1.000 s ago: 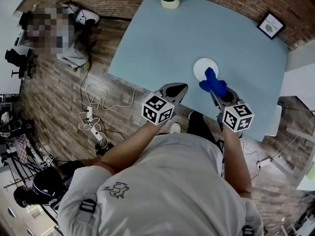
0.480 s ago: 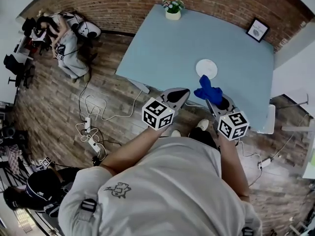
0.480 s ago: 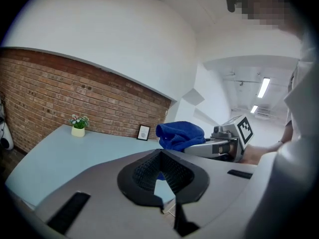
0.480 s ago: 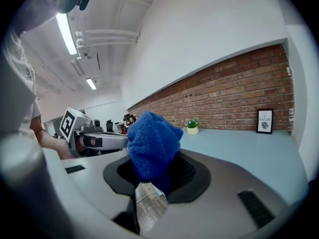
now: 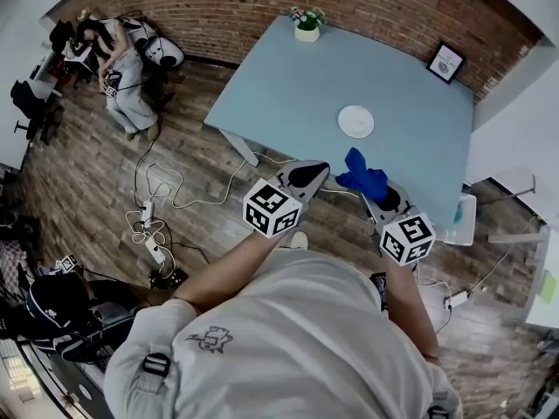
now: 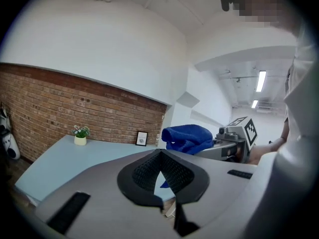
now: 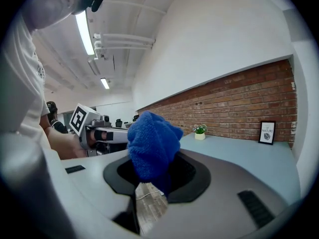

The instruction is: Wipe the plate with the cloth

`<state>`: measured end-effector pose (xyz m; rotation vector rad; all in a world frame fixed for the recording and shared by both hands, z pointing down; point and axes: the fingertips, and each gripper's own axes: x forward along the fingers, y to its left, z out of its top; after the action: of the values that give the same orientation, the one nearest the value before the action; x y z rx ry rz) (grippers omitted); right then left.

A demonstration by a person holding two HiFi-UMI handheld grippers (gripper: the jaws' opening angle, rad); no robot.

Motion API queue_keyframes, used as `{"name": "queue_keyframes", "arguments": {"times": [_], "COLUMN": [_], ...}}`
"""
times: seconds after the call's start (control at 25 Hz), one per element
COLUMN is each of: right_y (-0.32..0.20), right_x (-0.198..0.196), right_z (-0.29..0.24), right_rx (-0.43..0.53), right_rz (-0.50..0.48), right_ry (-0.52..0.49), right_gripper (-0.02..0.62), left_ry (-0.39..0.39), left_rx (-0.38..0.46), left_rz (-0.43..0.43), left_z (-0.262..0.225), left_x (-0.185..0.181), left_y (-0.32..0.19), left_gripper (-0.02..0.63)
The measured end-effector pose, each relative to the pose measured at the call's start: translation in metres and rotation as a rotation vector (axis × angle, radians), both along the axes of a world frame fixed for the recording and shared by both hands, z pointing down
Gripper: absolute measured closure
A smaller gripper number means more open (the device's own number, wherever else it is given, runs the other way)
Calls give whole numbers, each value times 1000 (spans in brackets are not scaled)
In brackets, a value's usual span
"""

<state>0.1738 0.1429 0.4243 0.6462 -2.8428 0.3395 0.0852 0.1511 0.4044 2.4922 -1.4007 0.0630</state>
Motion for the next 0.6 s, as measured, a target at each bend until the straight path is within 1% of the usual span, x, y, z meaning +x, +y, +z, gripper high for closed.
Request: {"name": "queue_keyframes", "arguments": {"times": [0.12, 0.28, 0.44, 0.6], "right_y": [21, 46, 69, 90], "right_x": [21, 50, 80, 99], "right_z": [-2, -8, -12, -17], "right_rx": [13, 41, 25, 10], "right_rz": [-35, -69, -73, -78], "right_ry": [-2, 0, -22, -46], "right_gripper": [479, 479, 479, 479], "left_ry": [-12, -11, 6, 10], "left_rx": [30, 56, 55, 59], "left_rz": [-48, -85, -102, -110], "left_z": [-5, -9, -12, -14], "left_x": [21, 55, 86, 105], "left_y": [20, 43, 67, 89], "left_gripper": [598, 598, 598, 598]}}
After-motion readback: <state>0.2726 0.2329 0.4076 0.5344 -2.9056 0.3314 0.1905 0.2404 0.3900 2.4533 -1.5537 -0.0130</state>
